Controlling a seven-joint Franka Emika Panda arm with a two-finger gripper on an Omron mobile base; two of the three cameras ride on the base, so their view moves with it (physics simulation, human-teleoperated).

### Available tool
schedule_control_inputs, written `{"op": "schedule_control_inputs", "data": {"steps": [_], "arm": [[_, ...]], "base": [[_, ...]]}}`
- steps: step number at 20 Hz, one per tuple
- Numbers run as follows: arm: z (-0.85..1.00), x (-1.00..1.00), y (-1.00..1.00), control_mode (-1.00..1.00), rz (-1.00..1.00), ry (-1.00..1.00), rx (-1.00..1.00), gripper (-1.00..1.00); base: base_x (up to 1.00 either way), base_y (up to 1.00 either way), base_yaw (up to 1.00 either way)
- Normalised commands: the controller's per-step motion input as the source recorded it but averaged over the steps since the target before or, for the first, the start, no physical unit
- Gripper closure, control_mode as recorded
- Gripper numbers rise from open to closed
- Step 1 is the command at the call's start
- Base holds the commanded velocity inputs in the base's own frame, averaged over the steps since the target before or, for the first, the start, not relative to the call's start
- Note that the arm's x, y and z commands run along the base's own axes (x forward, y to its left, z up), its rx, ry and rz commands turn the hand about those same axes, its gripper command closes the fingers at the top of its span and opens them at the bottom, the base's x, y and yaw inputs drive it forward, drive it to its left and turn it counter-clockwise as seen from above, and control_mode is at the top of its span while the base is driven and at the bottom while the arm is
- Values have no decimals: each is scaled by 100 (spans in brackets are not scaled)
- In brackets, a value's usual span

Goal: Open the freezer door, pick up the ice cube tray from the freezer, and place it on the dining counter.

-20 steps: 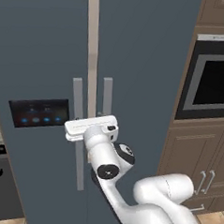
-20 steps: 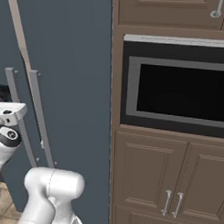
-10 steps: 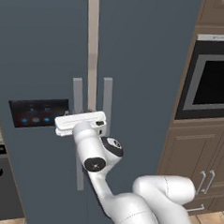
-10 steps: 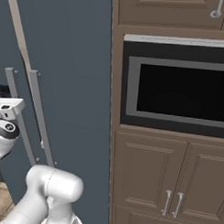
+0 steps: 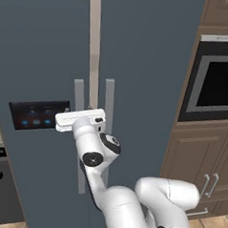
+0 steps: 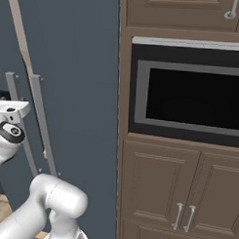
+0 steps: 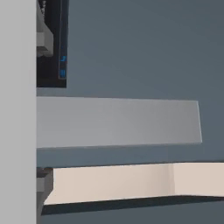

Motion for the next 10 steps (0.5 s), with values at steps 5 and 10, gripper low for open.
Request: {"op": "schedule_control_inputs", "data": {"steps": [5,10], "arm": [[0,34,0,-100,-1,0,0,-100],[0,20,6,-100,-1,0,0,-100]], "base": [[0,0,0],[0,0,0]]}}
